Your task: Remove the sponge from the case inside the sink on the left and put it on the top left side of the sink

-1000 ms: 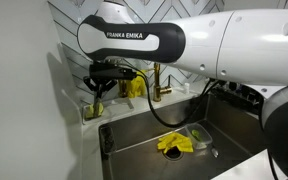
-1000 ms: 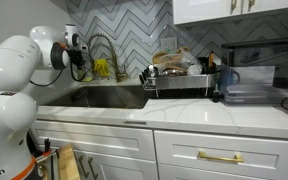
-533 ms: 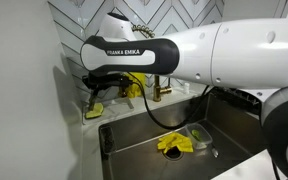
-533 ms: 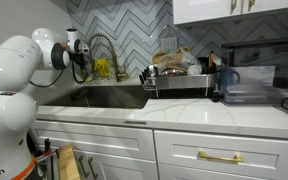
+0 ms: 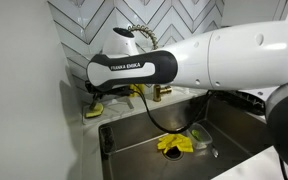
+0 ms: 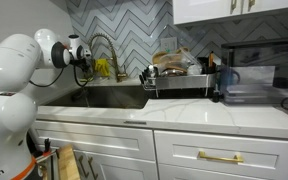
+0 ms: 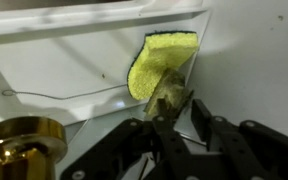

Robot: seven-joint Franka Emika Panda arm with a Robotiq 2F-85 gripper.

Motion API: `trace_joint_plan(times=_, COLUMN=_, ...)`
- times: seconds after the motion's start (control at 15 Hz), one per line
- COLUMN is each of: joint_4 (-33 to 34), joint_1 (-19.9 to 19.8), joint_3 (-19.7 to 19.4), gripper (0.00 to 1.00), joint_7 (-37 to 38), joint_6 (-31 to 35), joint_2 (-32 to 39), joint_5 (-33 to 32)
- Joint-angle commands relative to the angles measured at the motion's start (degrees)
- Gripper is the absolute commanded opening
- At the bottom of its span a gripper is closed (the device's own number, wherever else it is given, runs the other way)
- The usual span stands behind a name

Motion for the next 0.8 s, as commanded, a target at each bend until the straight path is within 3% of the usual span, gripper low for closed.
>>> trace_joint_plan(times=0.0, joint_4=-8.1, joint_1=-0.9, joint_3=0.4, gripper=0.63, joint_7=2.2, joint_6=0.6, joint_2=-5.2, joint_5=1.1)
trace_joint_plan(times=0.33, joint_4=-11.4, joint_1=-1.3, joint_3=1.5, gripper=1.0, joint_7=5.5, joint_6=-3.0, joint_2=-8.6, joint_5=3.7)
trace_joint_plan(times=0.53, joint_4=-12.4, joint_1=-0.8, joint_3=0.7, gripper=1.0, joint_7=10.1, joint_6=-7.2, joint_2=-10.4, joint_5=4.6)
trace_joint_plan(times=0.73, joint_4=-12.9, joint_1=1.3, joint_3=-2.3, gripper=1.0, joint_7=18.3, joint_6=-16.4, joint_2=-13.0, joint_5=1.9)
